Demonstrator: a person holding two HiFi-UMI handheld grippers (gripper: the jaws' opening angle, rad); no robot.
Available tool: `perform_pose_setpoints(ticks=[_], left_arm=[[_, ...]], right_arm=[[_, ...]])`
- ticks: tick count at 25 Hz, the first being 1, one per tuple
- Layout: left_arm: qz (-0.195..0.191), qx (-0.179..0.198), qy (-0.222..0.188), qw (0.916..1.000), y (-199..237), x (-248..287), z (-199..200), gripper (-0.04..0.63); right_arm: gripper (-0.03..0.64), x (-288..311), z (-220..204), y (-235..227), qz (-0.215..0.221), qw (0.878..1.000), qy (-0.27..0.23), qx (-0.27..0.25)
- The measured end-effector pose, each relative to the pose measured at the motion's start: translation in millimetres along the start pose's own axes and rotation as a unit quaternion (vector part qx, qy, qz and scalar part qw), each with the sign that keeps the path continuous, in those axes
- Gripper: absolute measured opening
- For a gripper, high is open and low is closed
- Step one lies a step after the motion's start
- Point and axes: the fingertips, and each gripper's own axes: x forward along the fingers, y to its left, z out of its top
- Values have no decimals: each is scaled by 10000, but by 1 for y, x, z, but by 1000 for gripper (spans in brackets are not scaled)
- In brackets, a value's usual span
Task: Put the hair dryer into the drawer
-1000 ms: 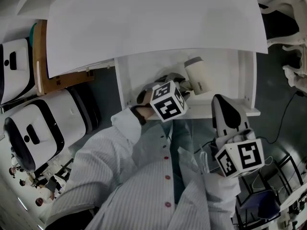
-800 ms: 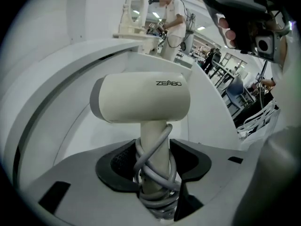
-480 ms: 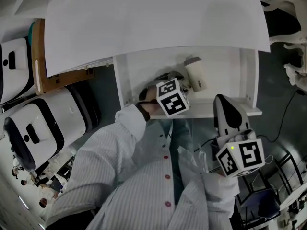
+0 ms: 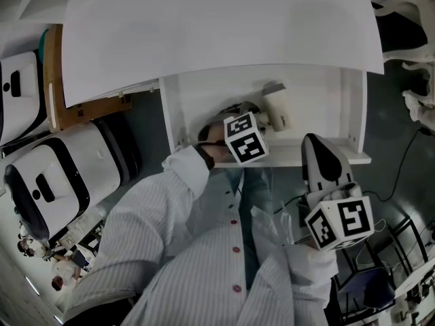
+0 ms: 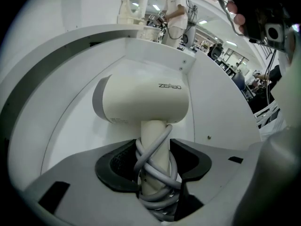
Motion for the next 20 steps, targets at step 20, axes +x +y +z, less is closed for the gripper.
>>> perform_pose_setpoints(ticks=[20], left_arm=[[-140, -10, -52, 9999, -5, 2, 0, 290]], right_arm=[[12, -2, -5, 6, 22, 9999, 81, -63]])
